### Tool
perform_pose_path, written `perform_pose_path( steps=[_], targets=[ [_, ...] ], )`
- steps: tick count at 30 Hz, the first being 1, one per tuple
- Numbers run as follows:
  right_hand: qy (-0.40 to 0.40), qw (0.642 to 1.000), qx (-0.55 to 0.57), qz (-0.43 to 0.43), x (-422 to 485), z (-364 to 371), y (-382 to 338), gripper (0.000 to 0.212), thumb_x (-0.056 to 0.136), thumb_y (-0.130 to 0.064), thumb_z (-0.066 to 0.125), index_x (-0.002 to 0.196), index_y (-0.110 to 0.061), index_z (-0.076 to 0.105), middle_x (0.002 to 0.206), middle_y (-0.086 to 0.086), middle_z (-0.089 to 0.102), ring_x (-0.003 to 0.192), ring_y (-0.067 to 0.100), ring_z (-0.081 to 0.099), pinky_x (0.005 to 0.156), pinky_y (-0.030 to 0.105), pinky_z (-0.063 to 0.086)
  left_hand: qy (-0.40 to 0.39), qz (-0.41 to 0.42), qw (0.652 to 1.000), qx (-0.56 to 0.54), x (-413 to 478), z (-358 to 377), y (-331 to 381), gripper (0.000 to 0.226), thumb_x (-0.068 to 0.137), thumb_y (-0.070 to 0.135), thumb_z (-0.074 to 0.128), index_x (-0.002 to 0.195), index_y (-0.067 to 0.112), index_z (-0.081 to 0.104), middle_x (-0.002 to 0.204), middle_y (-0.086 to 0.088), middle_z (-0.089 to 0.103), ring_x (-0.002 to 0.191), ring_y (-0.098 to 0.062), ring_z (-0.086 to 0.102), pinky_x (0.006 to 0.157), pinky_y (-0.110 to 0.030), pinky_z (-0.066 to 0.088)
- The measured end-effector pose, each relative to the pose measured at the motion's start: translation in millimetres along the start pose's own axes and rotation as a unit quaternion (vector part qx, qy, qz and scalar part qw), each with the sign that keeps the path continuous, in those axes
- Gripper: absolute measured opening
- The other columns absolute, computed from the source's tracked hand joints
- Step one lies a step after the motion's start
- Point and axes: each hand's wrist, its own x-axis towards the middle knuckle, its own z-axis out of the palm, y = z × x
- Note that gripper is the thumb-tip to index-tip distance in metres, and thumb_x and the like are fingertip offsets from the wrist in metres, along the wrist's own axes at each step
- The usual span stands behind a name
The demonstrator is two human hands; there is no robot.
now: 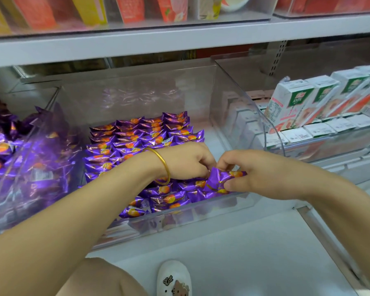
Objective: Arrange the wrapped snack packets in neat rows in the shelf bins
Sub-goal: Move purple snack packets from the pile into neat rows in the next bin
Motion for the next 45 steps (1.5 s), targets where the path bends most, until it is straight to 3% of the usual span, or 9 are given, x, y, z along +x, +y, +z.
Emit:
perform_pose_path(
  steps=[3,8,16,20,23,27,32,39,45],
  targets=[
    [-0.007,0.999,0.032,0.014,2.6,2.1,0.7,0.015,0.086,-0.018,0.065,0.098,-0.021,0.058,0.101,0.003,0.063,0.066,0.008,0.051,0.060,0.015,0.041,0.029,0.011,1.000,0.006,-10.9,-0.2,-3.2,0.022,0.087,0.008,0.058,0.104,0.014,0.070,0.098,-0.009,0.058,0.083,-0.002,0.044,0.083,-0.015,0.034],
    [-0.028,0.995,0.090,0.037,3.5,4.5,-1.1,0.015,0.086,-0.016,0.065,0.098,-0.022,0.057,0.099,0.013,0.066,0.072,0.015,0.052,0.067,0.028,0.043,0.082,0.005,0.996,-0.032,-35.5,-0.4,-10.1,0.014,0.082,0.016,0.069,0.081,0.030,0.067,0.088,0.005,0.051,0.081,0.001,0.045,0.079,-0.016,0.039],
    [0.062,0.992,0.071,0.078,9.0,3.8,-0.6,0.011,0.091,-0.016,0.057,0.101,-0.014,0.051,0.090,0.010,0.058,0.074,0.018,0.048,0.068,0.030,0.038,0.078,-0.006,0.996,-0.035,-45.8,7.0,-10.0,0.016,0.079,0.024,0.073,0.094,0.022,0.075,0.084,0.010,0.050,0.089,0.000,0.043,0.086,-0.011,0.031],
    [0.040,0.987,0.099,0.120,15.1,4.5,-0.7,0.013,0.093,-0.020,0.055,0.102,-0.014,0.048,0.096,0.013,0.056,0.081,0.021,0.046,0.066,0.032,0.035,0.041,0.011,0.999,0.001,-48.4,14.1,-9.6,0.014,0.082,0.026,0.069,0.096,0.027,0.074,0.081,0.008,0.047,0.088,0.009,0.034,0.083,-0.004,0.023],
    [0.027,0.983,0.116,0.142,18.7,4.6,-2.1,0.020,0.093,-0.024,0.056,0.109,-0.017,0.046,0.110,0.014,0.055,0.093,0.024,0.050,0.077,0.035,0.043,0.032,0.018,0.999,0.006,-51.0,13.6,-10.9,0.011,0.083,0.024,0.069,0.092,0.025,0.075,0.078,0.015,0.047,0.087,0.017,0.032,0.081,-0.001,0.021],
    [0.014,0.970,0.184,0.157,18.7,4.4,-7.0,0.021,0.094,-0.016,0.055,0.112,-0.015,0.044,0.099,0.006,0.050,0.082,0.019,0.052,0.058,0.027,0.046,0.091,-0.016,0.996,-0.003,-51.6,11.4,-14.2,0.007,0.081,0.023,0.071,0.087,0.022,0.075,0.080,0.013,0.049,0.089,0.006,0.040,0.080,-0.006,0.025],
    [0.029,0.965,0.194,0.173,22.3,3.9,-6.1,0.019,0.093,-0.012,0.056,0.110,-0.013,0.047,0.105,0.015,0.051,0.075,0.025,0.055,0.049,0.022,0.046,0.144,-0.086,0.981,0.096,-48.3,13.3,-19.1,0.008,0.082,0.029,0.068,0.088,0.024,0.072,0.087,0.006,0.048,0.100,-0.016,0.039,0.094,-0.029,0.033],
    [0.047,0.969,0.182,0.163,26.5,7.2,-3.2,0.017,0.090,-0.012,0.057,0.106,-0.010,0.050,0.114,0.023,0.060,0.095,0.030,0.059,0.093,0.048,0.050,0.138,-0.100,0.972,0.164,-45.0,16.2,-17.2,0.013,0.082,0.033,0.068,0.088,0.023,0.071,0.085,0.007,0.041,0.094,-0.016,0.037,0.090,-0.036,0.042],
    [0.034,0.968,0.192,0.159,25.7,8.7,-4.9,0.021,0.091,-0.014,0.057,0.109,-0.012,0.047,0.117,0.019,0.056,0.107,0.033,0.058,0.090,0.046,0.052,0.171,-0.065,0.979,0.090,-45.2,15.3,-17.7,0.005,0.078,0.022,0.073,0.077,0.018,0.071,0.083,0.005,0.050,0.085,-0.012,0.045,0.080,-0.028,0.040]
  ],
)
